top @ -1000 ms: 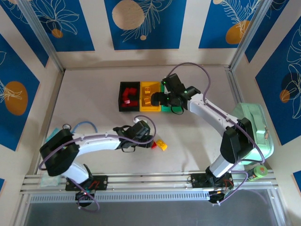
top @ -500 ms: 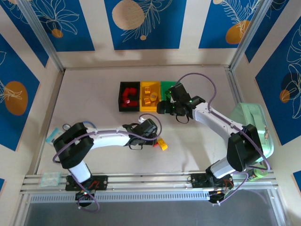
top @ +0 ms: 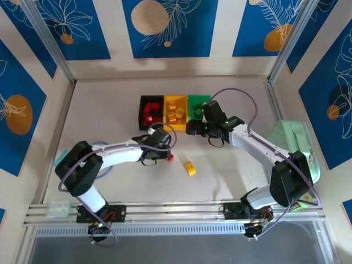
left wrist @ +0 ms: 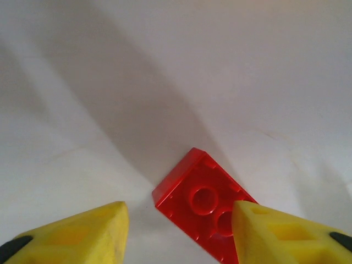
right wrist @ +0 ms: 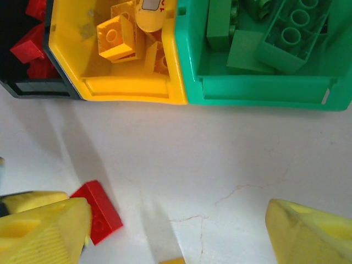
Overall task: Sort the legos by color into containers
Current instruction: Move the lego to the center of the table, then pick up the lego from the center of the table.
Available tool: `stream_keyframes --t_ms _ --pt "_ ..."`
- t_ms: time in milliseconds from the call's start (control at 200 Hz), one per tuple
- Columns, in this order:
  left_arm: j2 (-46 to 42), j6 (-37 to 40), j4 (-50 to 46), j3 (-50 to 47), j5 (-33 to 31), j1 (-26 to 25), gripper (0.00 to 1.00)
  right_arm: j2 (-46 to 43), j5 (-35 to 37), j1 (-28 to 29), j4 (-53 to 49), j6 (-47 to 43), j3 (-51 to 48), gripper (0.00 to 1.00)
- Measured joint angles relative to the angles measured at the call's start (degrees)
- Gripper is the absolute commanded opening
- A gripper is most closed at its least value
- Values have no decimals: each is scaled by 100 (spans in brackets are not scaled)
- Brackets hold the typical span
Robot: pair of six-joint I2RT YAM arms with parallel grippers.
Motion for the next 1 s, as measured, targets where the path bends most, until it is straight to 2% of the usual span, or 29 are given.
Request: stream_keyframes --t_ms 125,290,590,825,1001 --pt "-192 109 -236 109 -83 -79 71 -83 0 0 15 44 -55 84" --pt "-17 11 -240 365 -70 -262 77 -146 4 0 24 79 -57 84" --pt "728 -402 -317 577 -87 -313 80 -264 26 -35 22 76 -166 84" --pt "1036 -426 -551 986 -136 -313 73 -400 44 -162 11 76 -326 84" --pt "1202 -310 -761 1209 -188 -308 52 -573 44 -249 17 76 -474 84"
